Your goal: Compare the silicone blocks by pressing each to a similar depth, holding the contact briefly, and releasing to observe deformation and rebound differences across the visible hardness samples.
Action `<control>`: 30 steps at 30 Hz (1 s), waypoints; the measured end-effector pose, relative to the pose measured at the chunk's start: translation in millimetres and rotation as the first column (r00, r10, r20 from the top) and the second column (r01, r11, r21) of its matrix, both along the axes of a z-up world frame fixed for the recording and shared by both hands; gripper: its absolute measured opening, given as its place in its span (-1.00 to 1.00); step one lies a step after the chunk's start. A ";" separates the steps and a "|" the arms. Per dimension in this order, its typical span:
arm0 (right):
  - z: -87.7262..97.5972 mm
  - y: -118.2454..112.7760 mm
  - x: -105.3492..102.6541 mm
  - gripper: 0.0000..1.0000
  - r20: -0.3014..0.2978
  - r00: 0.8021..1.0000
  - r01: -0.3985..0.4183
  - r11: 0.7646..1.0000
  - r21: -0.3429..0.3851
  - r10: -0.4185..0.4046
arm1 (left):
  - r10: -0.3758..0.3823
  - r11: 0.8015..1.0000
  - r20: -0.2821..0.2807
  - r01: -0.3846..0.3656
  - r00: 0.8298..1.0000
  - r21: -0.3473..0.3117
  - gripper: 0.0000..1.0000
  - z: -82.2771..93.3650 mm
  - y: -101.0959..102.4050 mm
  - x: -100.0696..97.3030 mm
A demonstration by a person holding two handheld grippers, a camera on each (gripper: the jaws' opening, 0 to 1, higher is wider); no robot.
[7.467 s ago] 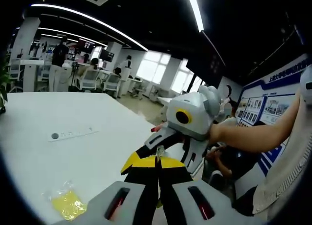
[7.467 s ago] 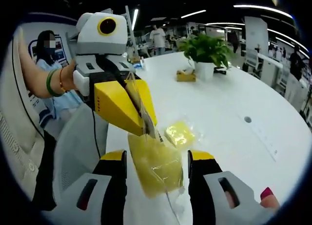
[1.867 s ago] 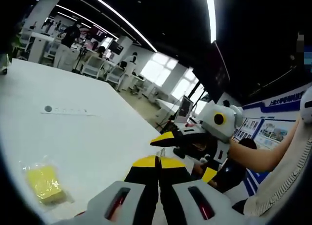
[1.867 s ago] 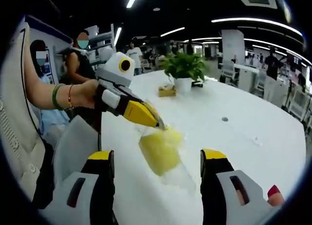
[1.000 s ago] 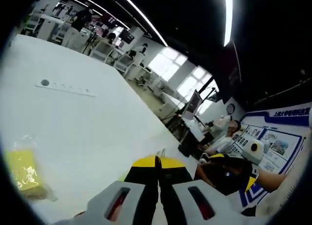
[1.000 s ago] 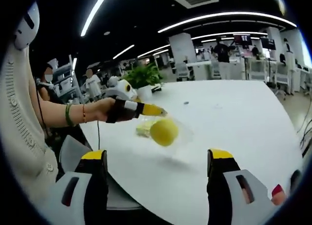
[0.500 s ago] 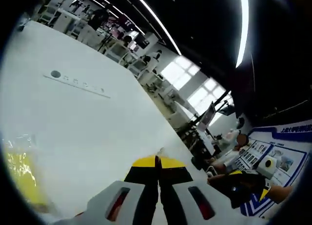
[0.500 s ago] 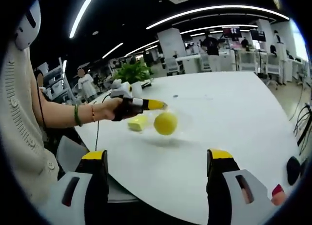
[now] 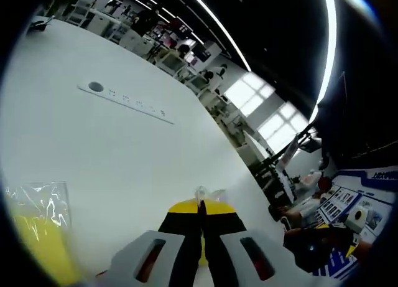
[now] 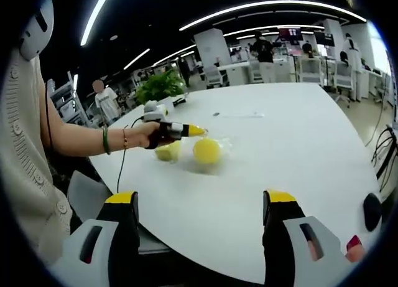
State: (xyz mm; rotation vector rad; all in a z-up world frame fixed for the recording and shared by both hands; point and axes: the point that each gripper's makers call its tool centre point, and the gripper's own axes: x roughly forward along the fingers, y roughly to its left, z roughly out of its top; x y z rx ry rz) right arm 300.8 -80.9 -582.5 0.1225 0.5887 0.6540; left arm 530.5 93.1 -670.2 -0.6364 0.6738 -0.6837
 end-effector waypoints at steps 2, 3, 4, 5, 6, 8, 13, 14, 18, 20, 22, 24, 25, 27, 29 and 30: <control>-1.4 -1.3 0.2 0.51 0.000 1.000 0.003 1.000 -0.012 -0.003 | 0.013 1.000 -0.019 -0.013 1.000 -0.008 -1.00 -6.9 2.9 4.3; -1.8 -1.6 0.3 0.51 -0.002 1.000 0.005 1.000 -0.011 -0.005 | 0.014 1.000 -0.021 -0.014 1.000 -0.008 -1.00 -9.1 3.4 5.8; -2.6 -2.0 0.3 0.51 -0.006 1.000 0.009 1.000 -0.008 -0.009 | 0.014 1.000 -0.018 -0.014 1.000 -0.006 -1.00 -10.0 3.3 6.9; -3.5 -2.4 0.2 0.51 -0.010 1.000 0.012 1.000 -0.010 -0.012 | 0.014 1.000 -0.019 -0.014 1.000 -0.002 -1.00 -12.1 2.8 8.6; -4.7 -2.6 -0.1 0.51 -0.013 1.000 0.013 1.000 -0.014 -0.013 | 0.015 1.000 -0.020 -0.015 1.000 0.001 -1.00 -14.4 2.6 9.9; -7.6 -2.4 -1.4 0.51 -0.021 1.000 0.012 1.000 -0.022 -0.012 | 0.024 1.000 -0.021 -0.023 0.999 0.010 -1.00 -19.6 3.8 13.4; -11.4 -2.0 -2.7 0.49 -0.034 0.999 0.021 1.000 -0.024 -0.022 | 0.028 0.999 -0.023 -0.027 0.999 0.040 -1.00 -30.0 7.7 19.3; -12.1 -2.3 -3.0 0.49 -0.038 0.999 0.023 0.999 -0.023 -0.024 | 0.032 0.998 -0.026 -0.030 0.999 0.057 -1.00 -33.7 9.7 20.3; -12.7 -3.9 -3.2 0.49 -0.041 0.999 0.030 0.999 -0.027 -0.031 | 0.039 0.994 -0.039 -0.034 0.998 0.107 -1.00 -49.5 16.4 22.1; -12.4 -4.9 -2.8 0.48 -0.041 0.999 0.035 0.999 -0.027 -0.036 | 0.041 0.994 -0.042 -0.037 0.998 0.107 -1.00 -51.8 17.3 23.0; -12.8 -5.3 -2.8 0.47 -0.043 0.998 0.035 0.999 -0.028 -0.037 | 0.037 0.992 -0.033 -0.033 0.999 0.121 -1.00 -53.0 16.9 23.3; -14.2 -5.0 -2.6 0.47 -0.046 0.998 0.034 0.999 -0.029 -0.036 | 0.036 0.992 -0.032 -0.032 0.999 0.122 -1.00 -53.6 16.6 23.9; -14.3 -4.7 -2.5 0.47 -0.047 0.998 0.034 0.999 -0.028 -0.035 | 0.033 0.992 -0.030 -0.029 0.999 0.125 -1.00 -53.7 16.2 23.9; -14.3 -3.7 -1.9 0.46 -0.046 0.998 0.032 0.999 -0.025 -0.033 | 0.031 0.991 -0.029 -0.027 0.999 0.130 -1.00 -54.4 16.2 24.1; -14.3 -2.7 -1.2 0.46 -0.046 0.998 0.029 0.999 -0.026 -0.030 | 0.032 0.991 -0.026 -0.028 0.999 0.132 -1.00 -54.2 16.3 23.8; -14.1 -2.3 -0.7 0.46 -0.045 0.999 0.028 0.999 -0.025 -0.029 | 0.031 0.991 -0.022 -0.028 0.999 0.130 -1.00 -53.5 15.9 23.4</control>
